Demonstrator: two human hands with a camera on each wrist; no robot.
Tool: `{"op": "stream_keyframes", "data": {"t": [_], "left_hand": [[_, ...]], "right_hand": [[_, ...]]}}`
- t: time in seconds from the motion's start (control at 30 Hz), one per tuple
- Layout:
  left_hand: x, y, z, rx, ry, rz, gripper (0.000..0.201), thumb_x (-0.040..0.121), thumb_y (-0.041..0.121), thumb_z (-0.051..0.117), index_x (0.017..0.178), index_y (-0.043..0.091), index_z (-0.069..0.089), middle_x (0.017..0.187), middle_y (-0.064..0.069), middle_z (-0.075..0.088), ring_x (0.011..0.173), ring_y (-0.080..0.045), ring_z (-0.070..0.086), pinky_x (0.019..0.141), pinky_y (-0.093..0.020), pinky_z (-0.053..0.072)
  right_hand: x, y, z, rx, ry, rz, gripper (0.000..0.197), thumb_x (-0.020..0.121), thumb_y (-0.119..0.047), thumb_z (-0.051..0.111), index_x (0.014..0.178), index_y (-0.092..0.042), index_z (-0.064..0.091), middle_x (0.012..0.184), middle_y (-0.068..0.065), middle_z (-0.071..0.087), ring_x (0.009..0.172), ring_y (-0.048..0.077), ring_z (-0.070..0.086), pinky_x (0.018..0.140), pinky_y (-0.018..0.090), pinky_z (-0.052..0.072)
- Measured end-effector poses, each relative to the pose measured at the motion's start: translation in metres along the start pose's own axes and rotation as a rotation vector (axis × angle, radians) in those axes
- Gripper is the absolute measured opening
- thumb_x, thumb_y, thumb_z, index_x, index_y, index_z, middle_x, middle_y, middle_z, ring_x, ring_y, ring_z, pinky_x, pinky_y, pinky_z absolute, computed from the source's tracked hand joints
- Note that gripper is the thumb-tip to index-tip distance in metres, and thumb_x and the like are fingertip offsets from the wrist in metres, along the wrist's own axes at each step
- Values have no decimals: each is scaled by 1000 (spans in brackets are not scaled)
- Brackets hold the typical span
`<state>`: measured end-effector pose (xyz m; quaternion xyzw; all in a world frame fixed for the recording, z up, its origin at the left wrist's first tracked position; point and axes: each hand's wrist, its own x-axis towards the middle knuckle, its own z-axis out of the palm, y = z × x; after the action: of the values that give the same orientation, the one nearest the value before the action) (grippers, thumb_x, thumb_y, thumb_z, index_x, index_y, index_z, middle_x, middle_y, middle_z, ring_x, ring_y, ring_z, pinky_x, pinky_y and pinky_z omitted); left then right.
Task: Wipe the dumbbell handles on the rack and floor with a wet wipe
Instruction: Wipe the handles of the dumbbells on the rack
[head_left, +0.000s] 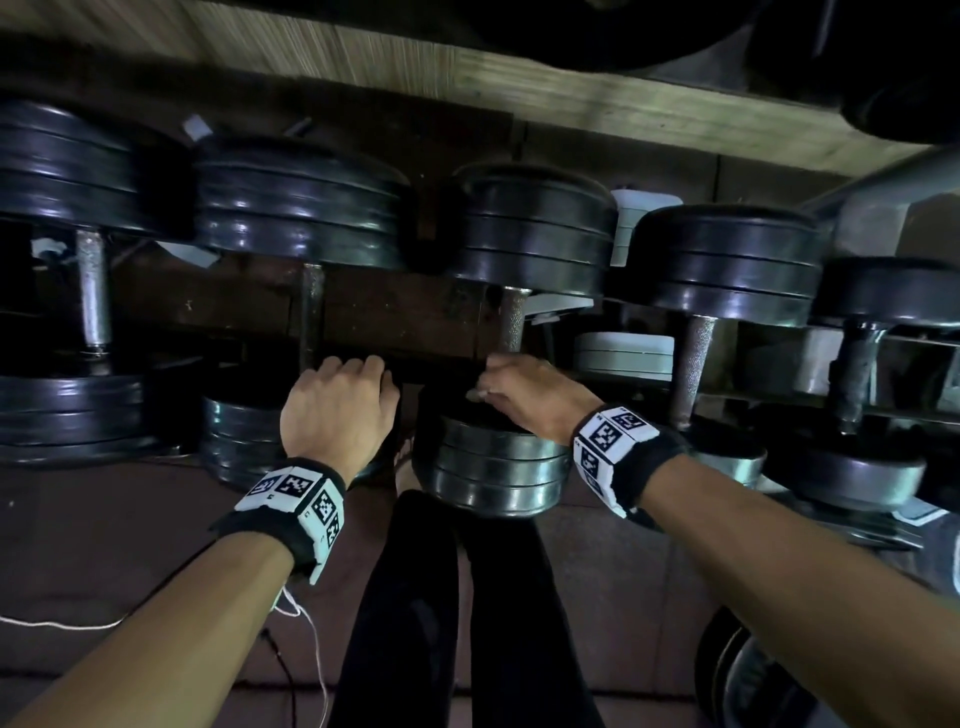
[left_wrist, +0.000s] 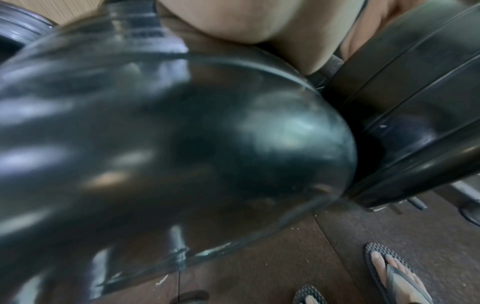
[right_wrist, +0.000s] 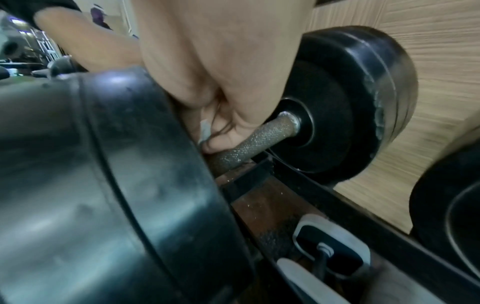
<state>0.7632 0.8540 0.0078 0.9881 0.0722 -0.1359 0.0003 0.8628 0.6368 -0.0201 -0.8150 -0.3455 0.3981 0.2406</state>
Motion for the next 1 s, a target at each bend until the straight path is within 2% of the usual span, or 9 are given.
{"op": "stream_keyframes", "data": {"t": [0.1, 0.23, 0.47, 0.57, 0.63, 0.73, 0.83, 0.9, 1.0], "left_hand": [[0, 0, 1, -9, 4, 6, 23, 91, 24, 60, 75, 8, 64, 60, -8, 59, 61, -31, 57, 54, -37, 41], [0, 0, 1, -17, 11, 2, 23, 90, 25, 61, 74, 9, 64, 60, -8, 60, 61, -31, 57, 54, -37, 42], [0, 0, 0, -29, 21, 1, 22, 88, 23, 63, 71, 10, 62, 58, -8, 58, 59, -30, 57, 53, -35, 41], [0, 0, 0, -23, 24, 9, 22, 88, 24, 62, 70, 10, 62, 58, -7, 58, 58, -30, 56, 52, -34, 38], [0, 0, 1, -15, 15, 12, 24, 89, 24, 61, 70, 10, 62, 57, -7, 57, 58, -29, 55, 52, -34, 38], [0, 0, 2, -20, 21, 8, 24, 89, 23, 61, 69, 9, 61, 57, -7, 57, 57, -30, 55, 52, -34, 37], [1, 0, 2, -21, 32, -1, 23, 88, 23, 63, 69, 9, 60, 57, -8, 57, 57, -31, 55, 52, -34, 37], [1, 0, 1, -26, 27, -12, 23, 88, 22, 63, 69, 9, 61, 57, -8, 57, 57, -31, 55, 52, -35, 37], [1, 8, -3, -63, -19, -104, 23, 89, 27, 62, 77, 7, 66, 64, -11, 62, 64, -34, 59, 57, -38, 42]], "right_hand": [[-4, 7, -5, 5, -9, -16, 8, 92, -8, 67, 91, -2, 73, 90, 10, 63, 86, 28, 65, 78, 45, 52], [-19, 21, -10, 89, 53, -23, 7, 91, -9, 71, 92, -4, 76, 82, 7, 67, 78, 20, 64, 74, 37, 51], [-28, 21, -16, 246, 92, 193, 14, 90, -24, 75, 95, -12, 78, 90, 0, 74, 85, 11, 67, 77, 23, 52], [-34, 38, -19, 110, 45, 311, 25, 90, -37, 73, 93, -13, 77, 88, 0, 72, 83, 14, 65, 74, 28, 48], [-35, 48, -13, 52, 76, 436, 27, 91, -40, 71, 91, -14, 76, 86, 5, 71, 83, 18, 63, 72, 26, 41], [-18, 40, 1, 63, 137, 486, 19, 93, -22, 68, 84, -6, 71, 80, 12, 64, 81, 26, 61, 68, 25, 33], [-4, 26, 7, 128, 118, 463, 17, 89, -8, 66, 74, -3, 62, 73, 12, 55, 76, 25, 54, 65, 29, 30], [-7, 29, 6, 171, 116, 444, 15, 90, -11, 68, 79, -1, 68, 77, 12, 63, 78, 23, 58, 69, 29, 37], [-25, 30, 2, 229, 144, 423, 18, 95, -25, 68, 94, -9, 77, 90, 2, 72, 88, 15, 63, 77, 25, 41]]}}
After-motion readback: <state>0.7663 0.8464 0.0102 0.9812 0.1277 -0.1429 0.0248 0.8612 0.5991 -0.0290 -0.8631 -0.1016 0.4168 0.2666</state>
